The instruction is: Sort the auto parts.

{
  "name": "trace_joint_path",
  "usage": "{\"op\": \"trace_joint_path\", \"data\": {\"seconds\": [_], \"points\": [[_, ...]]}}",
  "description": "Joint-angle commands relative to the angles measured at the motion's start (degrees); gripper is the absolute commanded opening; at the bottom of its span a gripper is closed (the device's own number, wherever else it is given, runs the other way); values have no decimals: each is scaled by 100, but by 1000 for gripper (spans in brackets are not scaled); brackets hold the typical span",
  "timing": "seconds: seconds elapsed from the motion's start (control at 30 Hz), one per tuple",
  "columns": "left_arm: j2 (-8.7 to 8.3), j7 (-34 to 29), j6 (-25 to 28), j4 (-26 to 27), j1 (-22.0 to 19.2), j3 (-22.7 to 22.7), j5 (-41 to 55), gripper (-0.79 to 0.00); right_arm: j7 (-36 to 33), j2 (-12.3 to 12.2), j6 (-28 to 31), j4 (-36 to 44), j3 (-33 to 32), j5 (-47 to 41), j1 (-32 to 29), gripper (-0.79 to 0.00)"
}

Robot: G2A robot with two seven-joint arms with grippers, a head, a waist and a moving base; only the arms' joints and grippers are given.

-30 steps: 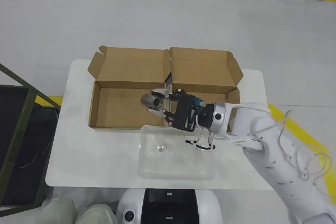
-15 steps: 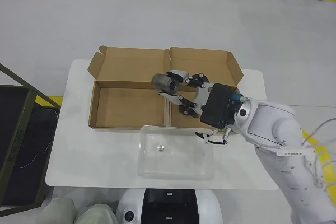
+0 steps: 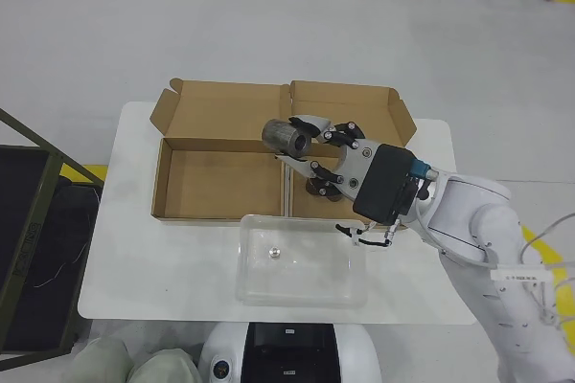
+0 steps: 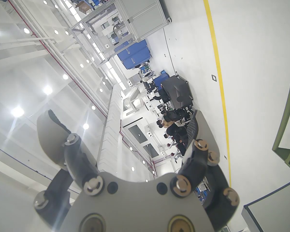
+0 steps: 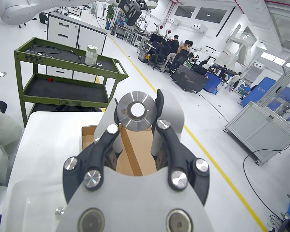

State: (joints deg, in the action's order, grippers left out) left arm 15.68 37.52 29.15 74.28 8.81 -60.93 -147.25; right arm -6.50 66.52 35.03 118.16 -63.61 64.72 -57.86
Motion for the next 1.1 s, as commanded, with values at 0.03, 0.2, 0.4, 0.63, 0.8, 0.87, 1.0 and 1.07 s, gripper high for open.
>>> {"op": "trace_joint_path", "data": {"seconds": [0.03, 0.2, 0.4, 0.63, 0.8, 0.87, 1.0, 1.07], "points": [[0, 0, 0, 0, 0, 0, 0, 0, 0, 0, 0, 0, 0, 0, 0, -785], [0, 0, 0, 0, 0, 0, 0, 0, 0, 0, 0, 0, 0, 0, 0, -785], [0, 0, 0, 0, 0, 0, 0, 0, 0, 0, 0, 0, 0, 0, 0, -785], [0, 0, 0, 0, 0, 0, 0, 0, -100, 2, -69, -30, 27, 83, -24, -785], [0, 0, 0, 0, 0, 0, 0, 0, -408, 55, -124, -337, 255, -82, 232, -785], [0, 0, 0, 0, 0, 0, 0, 0, -533, 89, -120, -557, 380, -227, 406, -785], [0, 0, 0, 0, 0, 0, 0, 0, -675, 203, -190, -1183, 734, -562, 885, -785], [0, 0, 0, 0, 0, 0, 0, 0, -716, 275, -250, -1546, 935, -716, 1135, -785]]}}
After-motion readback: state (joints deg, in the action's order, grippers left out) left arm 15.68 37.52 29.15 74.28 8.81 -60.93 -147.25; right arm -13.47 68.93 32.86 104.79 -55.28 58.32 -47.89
